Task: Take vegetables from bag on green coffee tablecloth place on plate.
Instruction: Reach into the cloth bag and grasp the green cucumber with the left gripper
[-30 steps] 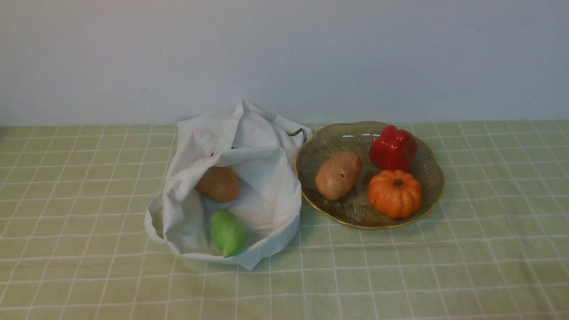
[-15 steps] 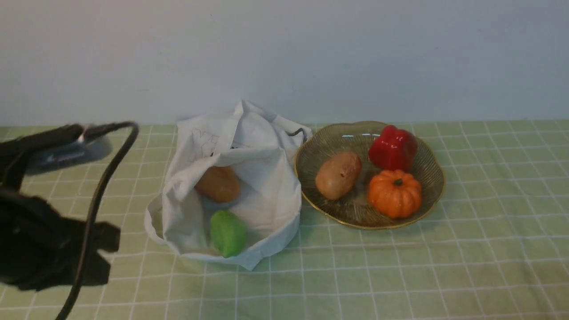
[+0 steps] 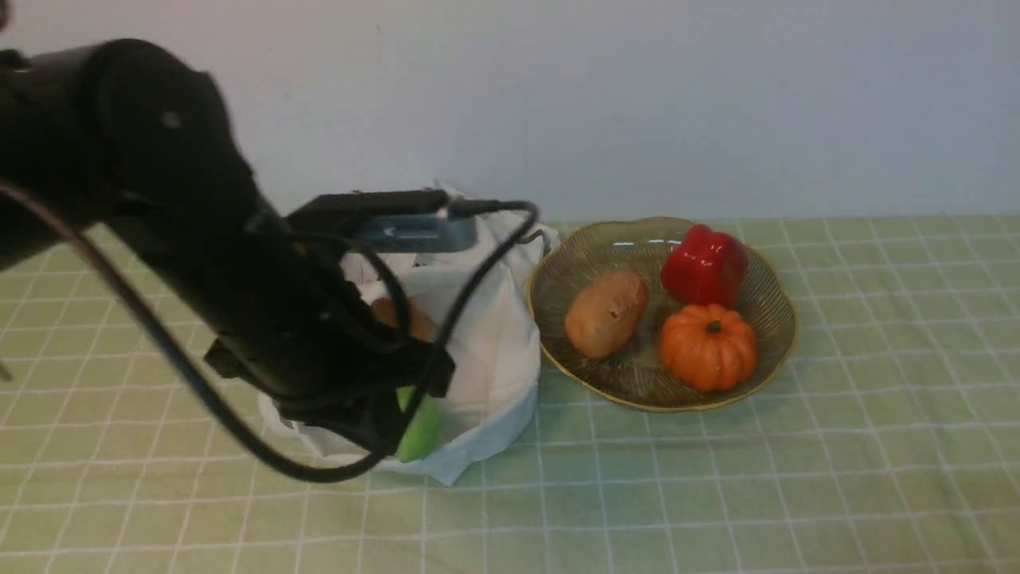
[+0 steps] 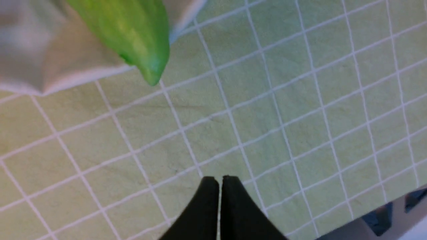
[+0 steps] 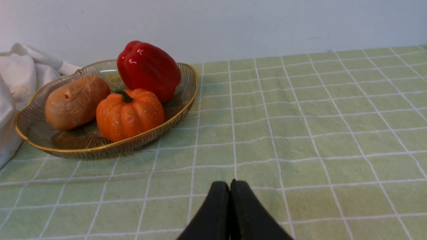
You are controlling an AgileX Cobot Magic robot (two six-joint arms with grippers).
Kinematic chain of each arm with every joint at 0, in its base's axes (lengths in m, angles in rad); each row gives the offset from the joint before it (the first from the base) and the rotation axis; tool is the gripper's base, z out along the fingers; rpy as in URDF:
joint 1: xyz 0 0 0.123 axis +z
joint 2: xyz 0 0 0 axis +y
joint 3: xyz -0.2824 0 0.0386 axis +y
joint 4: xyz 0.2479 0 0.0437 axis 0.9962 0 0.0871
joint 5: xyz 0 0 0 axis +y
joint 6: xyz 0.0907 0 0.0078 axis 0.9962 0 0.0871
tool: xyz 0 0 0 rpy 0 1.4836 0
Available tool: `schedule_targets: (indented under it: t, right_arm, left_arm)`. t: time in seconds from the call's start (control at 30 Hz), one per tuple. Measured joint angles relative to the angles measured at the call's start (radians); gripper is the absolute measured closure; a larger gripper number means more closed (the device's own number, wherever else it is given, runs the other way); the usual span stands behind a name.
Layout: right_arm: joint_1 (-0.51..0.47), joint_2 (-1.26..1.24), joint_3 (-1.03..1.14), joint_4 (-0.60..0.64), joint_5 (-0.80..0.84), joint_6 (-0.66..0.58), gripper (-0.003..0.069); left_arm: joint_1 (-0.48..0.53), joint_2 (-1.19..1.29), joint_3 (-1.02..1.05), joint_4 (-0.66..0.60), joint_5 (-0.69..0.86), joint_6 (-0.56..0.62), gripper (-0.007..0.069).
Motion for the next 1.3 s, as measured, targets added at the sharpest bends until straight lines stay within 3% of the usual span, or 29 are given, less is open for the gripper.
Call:
schedule_targets:
  t: [0.1,0.27,0.57,0.8,1.1,1.3]
  right_arm:
    - [0.0,0.0,0.0,0.0,0.0,0.0,0.0676]
    - [0.0,0.0,0.0,0.0,0.0,0.0,0.0676]
    - [0.0,0.0,0.0,0.0,0.0,0.0,0.0676]
    - [0.0,0.0,0.0,0.0,0.0,0.0,0.0676]
    - [0.0,0.0,0.0,0.0,0.0,0.0,0.0676]
    - [0.0,0.0,0.0,0.0,0.0,0.0,0.0676]
  left_arm:
    - [-0.087,0.111,-0.091,0.153,0.003,-0.119,0.0607]
    - [-0.128,0.203,-0.181,0.311,0.001,-0.227,0.0539]
    - [-0.131,0.322,-0.203,0.464,-0.083,-0.312,0.0261]
    - [-0.131,0.368,-0.203,0.515,-0.156,-0.324,0.0127]
    - [-0.131,0.436,-0.206,0.54,-0.206,-0.329,0.0102]
    - [-0.131,0.474,-0.206,0.613,-0.177,-0.404,0.0102]
